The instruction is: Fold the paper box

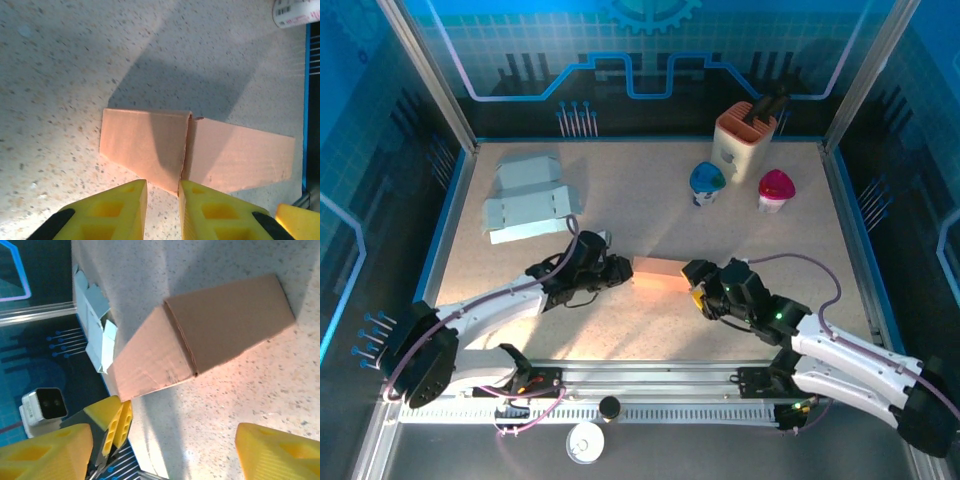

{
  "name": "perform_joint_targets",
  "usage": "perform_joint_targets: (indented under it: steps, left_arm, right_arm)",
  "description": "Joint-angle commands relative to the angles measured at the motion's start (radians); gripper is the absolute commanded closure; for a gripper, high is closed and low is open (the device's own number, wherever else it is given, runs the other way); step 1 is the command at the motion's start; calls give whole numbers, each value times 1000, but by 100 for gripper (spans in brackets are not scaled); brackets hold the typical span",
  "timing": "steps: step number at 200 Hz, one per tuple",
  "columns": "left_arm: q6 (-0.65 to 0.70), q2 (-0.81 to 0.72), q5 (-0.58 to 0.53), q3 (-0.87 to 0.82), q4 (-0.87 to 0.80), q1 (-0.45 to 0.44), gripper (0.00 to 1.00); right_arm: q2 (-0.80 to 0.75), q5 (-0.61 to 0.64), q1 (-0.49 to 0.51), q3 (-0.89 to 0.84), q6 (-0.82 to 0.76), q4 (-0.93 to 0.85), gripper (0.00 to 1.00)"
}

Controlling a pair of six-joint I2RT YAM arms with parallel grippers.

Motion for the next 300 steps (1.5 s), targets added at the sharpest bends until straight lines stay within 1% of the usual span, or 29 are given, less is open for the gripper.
perform_joint_targets:
  steps: [1,15,36,53,81,107,119,137,174,183,201,218,244,257,269,285,300]
  left_arm:
    - [-41,-9,-40,-30,9,-39,77]
    - [-46,0,-54,-25,16,-59,78]
    - [-56,18,-64,-21,30,-83,79]
    - [-62,32,-63,-17,43,-98,79]
    - [-64,46,-67,-8,50,-113,79]
    - [-68,68,-60,-1,66,-127,79]
    - [-73,89,-50,-1,86,-132,79]
    - [-80,135,-30,2,116,-143,78]
    - [-101,229,-14,-7,203,-156,77]
    - [-103,250,-5,-5,219,-158,76]
    - [-102,274,2,2,228,-161,75]
    - [-103,257,-8,-3,220,-162,73]
    - [-92,187,-70,-8,163,-159,61]
    - [-93,174,-73,-5,160,-157,58]
    - [-107,182,-67,1,165,-156,55]
    - [-131,222,-44,12,194,-156,55]
    - [-148,278,-16,38,209,-157,56]
  right_arm:
    - [43,89,34,68,211,-131,14]
    - [101,45,34,93,302,-148,14]
    - [174,36,20,120,345,-123,13]
    - [219,63,-3,150,328,-106,12]
    - [287,53,-48,163,316,-59,11]
    - [329,39,-81,133,293,44,15]
    - [341,22,-88,121,282,59,18]
    - [332,0,-95,88,266,69,19]
    - [259,1,-119,30,207,-20,19]
    - [243,-15,-135,17,192,-41,18]
    - [209,-45,-167,-17,140,-50,18]
    - [167,-62,-189,-33,70,-60,19]
    - [99,-30,-191,-6,-113,-115,20]
    - [90,-31,-194,16,-207,-132,20]
    - [89,-48,-198,18,-279,-109,21]
    - [92,-84,-207,23,-333,-102,23]
    - [98,-112,-213,40,-398,-97,27]
